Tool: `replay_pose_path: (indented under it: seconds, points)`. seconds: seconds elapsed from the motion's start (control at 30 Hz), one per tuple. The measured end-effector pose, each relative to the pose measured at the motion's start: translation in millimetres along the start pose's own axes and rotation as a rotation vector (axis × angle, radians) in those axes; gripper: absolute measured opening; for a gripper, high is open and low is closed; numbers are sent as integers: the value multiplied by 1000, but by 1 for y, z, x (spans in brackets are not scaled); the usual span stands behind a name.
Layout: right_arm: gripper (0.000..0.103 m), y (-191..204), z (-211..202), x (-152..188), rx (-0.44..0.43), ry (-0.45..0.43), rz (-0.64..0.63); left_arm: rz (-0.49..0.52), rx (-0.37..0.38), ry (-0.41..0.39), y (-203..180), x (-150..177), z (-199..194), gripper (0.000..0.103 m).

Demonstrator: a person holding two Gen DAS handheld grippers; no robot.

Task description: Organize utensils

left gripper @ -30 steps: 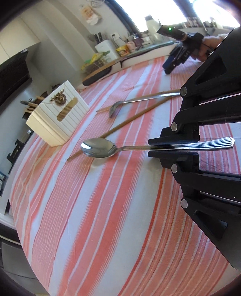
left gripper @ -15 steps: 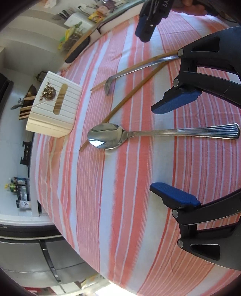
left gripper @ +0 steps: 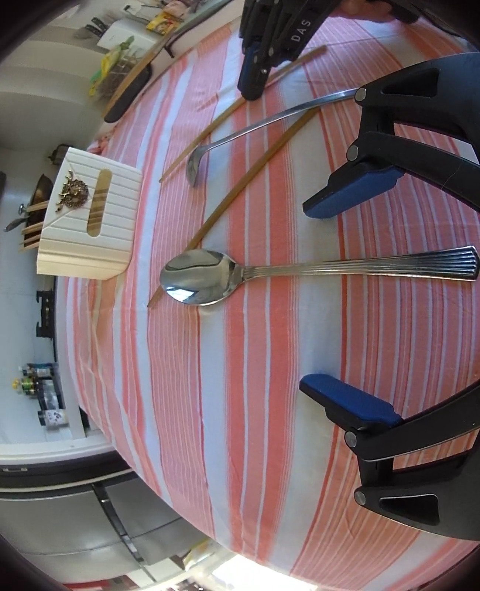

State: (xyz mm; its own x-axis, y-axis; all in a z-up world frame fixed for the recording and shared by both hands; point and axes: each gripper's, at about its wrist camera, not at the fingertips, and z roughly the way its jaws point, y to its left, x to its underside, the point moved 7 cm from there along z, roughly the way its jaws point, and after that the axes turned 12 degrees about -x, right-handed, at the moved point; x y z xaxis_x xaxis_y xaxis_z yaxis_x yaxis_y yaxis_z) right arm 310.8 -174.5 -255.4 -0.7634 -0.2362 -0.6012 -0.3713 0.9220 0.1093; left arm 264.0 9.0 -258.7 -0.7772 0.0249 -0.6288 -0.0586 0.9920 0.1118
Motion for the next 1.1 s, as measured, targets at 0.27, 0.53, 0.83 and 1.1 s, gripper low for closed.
replay_pose_path:
  seconds: [0.27, 0.53, 0.83, 1.1]
  points:
    - [9, -79, -38, 46, 115, -9, 135, 36, -47, 41, -2, 3, 4, 100]
    - [59, -112, -61, 67, 104, -36, 133, 36, -60, 51, -2, 3, 5, 103]
    - [60, -116, -57, 72, 78, -73, 168, 34, -62, 46, -2, 2, 5, 103]
    - [61, -117, -57, 72, 79, -73, 166, 33, -62, 44, -1, 2, 4, 103]
